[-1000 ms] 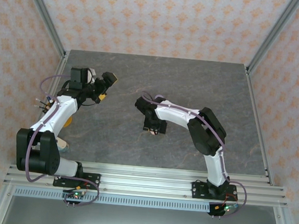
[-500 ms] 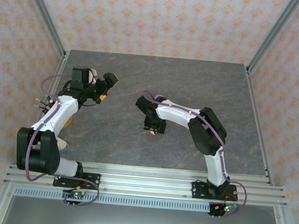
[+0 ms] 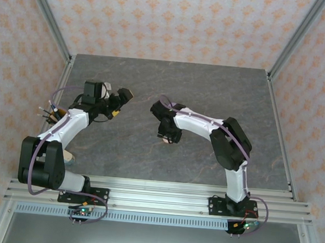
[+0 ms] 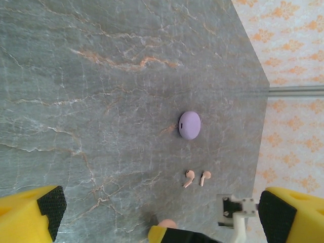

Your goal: Insert the wireless bluetooth earbuds into the charging case

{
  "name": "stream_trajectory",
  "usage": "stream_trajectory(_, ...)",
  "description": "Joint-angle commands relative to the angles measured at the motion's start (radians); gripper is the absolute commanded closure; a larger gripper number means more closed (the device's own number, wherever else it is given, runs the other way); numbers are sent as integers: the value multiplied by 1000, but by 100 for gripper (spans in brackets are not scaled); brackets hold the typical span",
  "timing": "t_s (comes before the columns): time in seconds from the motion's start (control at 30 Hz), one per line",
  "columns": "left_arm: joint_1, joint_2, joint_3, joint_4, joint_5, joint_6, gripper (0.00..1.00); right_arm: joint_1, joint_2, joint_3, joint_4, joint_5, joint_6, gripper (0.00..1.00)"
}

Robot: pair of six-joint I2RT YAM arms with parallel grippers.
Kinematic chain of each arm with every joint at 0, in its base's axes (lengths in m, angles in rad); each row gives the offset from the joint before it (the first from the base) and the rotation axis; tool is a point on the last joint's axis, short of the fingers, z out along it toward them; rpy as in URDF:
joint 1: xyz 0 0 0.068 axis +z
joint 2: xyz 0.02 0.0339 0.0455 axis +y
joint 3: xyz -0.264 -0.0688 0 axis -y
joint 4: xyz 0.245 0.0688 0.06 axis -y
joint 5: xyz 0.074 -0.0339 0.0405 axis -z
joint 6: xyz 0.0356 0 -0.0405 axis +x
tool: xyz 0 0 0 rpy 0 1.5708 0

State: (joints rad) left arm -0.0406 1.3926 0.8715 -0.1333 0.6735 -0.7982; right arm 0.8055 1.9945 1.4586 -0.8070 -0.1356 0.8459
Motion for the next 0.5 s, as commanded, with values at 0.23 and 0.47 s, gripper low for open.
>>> stream_trajectory(0.23,-146,-47,-167,272,-44,23,0,-55,-97,-28,113,56,228,55)
stream_trajectory(0.47,-250,-58,-275,447,-110,54,0,-89,-92,-30,177,19,310,55)
